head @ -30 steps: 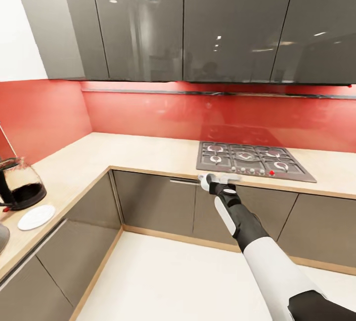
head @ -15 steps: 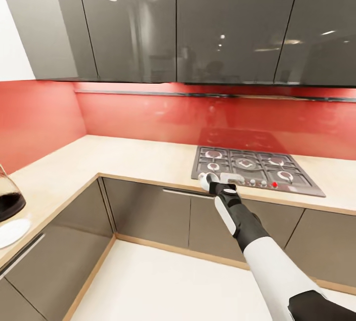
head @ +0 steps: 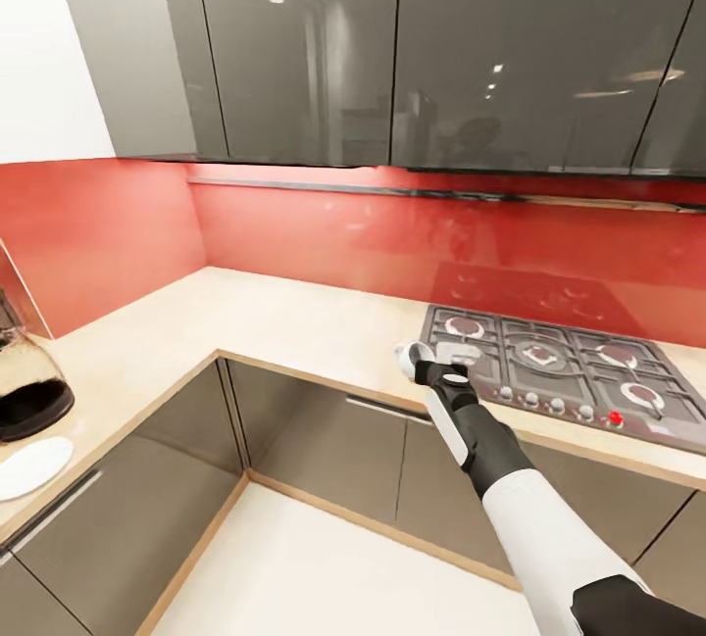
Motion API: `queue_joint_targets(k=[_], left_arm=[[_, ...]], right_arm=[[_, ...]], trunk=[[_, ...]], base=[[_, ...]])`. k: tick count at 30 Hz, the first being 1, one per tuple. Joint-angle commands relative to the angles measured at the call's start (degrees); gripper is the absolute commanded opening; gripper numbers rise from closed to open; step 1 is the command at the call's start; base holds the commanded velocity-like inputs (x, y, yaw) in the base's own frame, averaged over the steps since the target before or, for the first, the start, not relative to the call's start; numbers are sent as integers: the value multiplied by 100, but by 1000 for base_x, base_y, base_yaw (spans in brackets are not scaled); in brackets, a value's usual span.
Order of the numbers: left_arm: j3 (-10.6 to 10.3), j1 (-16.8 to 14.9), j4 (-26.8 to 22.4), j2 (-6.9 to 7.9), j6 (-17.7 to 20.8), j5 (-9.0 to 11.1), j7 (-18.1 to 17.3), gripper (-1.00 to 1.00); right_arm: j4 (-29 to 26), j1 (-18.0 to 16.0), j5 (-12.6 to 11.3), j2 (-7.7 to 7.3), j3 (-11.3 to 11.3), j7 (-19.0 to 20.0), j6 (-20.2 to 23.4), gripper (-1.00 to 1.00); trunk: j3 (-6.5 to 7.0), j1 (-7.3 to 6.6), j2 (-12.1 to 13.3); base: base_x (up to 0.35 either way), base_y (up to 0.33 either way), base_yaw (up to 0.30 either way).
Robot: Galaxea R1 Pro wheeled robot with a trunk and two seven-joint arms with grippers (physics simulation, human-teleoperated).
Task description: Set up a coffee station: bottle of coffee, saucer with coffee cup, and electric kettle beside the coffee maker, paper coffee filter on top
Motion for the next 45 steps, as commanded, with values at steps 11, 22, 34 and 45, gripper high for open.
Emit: queue_joint_targets(k=[11,22,34,45], left_arm=[[55,-2,-2,-1,-24,-48,14,100],[55,-2,-2,-1,-24,-48,17,100],[55,-2,-2,-1,-24,-48,15,100],[55,-2,-2,-2,-24,-48,17,100]], right_arm=[[-8,-5,-60,7,24,-36,13,-100],[-8,-5,-63,7,27,-36,13,-100],[-8,-5,-61,7,26,-36,13,-100],[-8,-5,-62,7,21,-36,13,-100]], trunk=[[-12,6,-11],[-12,6,-11],[-12,6,-11],[-12,6,-11]], base=[[133,-108,279],[1,-1,279],[0,0,279],[0,0,279]])
